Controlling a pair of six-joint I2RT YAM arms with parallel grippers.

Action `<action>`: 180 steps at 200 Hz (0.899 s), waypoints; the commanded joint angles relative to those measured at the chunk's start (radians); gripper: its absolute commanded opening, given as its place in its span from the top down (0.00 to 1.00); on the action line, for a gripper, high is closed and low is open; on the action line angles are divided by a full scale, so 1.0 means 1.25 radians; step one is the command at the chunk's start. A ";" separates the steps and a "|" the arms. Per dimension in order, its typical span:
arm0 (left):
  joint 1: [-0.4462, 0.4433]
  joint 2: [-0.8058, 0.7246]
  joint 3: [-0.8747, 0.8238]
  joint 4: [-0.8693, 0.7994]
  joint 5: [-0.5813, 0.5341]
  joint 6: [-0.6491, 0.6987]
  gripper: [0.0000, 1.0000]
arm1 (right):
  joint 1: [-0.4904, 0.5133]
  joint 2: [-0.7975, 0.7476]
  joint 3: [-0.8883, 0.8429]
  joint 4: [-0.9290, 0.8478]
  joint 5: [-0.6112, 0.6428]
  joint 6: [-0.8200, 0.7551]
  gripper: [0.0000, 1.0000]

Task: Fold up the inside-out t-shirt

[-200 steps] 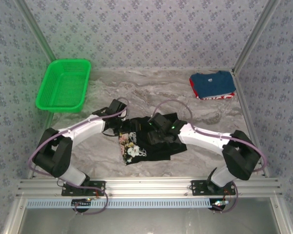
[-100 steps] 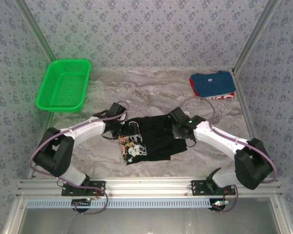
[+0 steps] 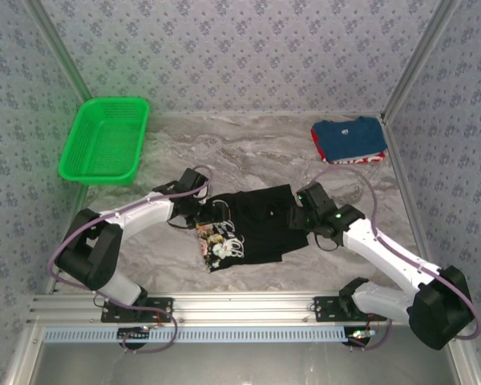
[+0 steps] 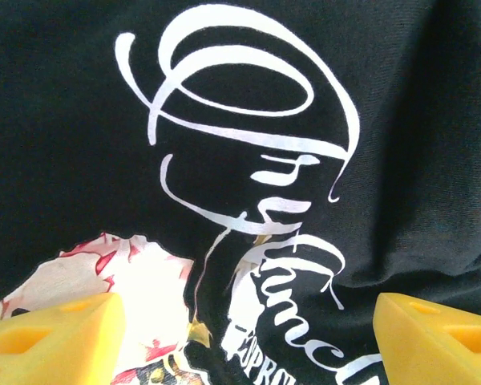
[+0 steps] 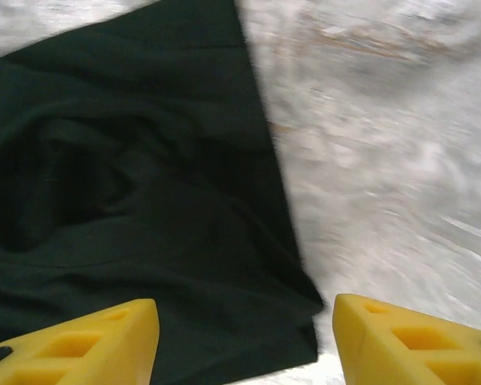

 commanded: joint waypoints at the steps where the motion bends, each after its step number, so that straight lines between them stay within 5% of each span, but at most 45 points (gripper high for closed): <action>1: 0.003 0.003 0.009 0.009 0.014 0.017 0.19 | 0.019 0.081 0.035 0.108 -0.037 -0.079 0.36; 49: 0.003 -0.001 0.011 -0.005 0.007 0.023 0.19 | 0.049 0.278 0.165 0.153 -0.086 -0.133 0.35; 127: 0.002 -0.008 0.015 -0.019 0.002 0.028 0.19 | 0.114 0.359 0.172 0.153 -0.100 -0.016 0.41; 180: 0.002 -0.002 0.011 -0.020 -0.004 0.036 0.19 | 0.072 0.391 0.255 0.101 -0.025 -0.052 0.81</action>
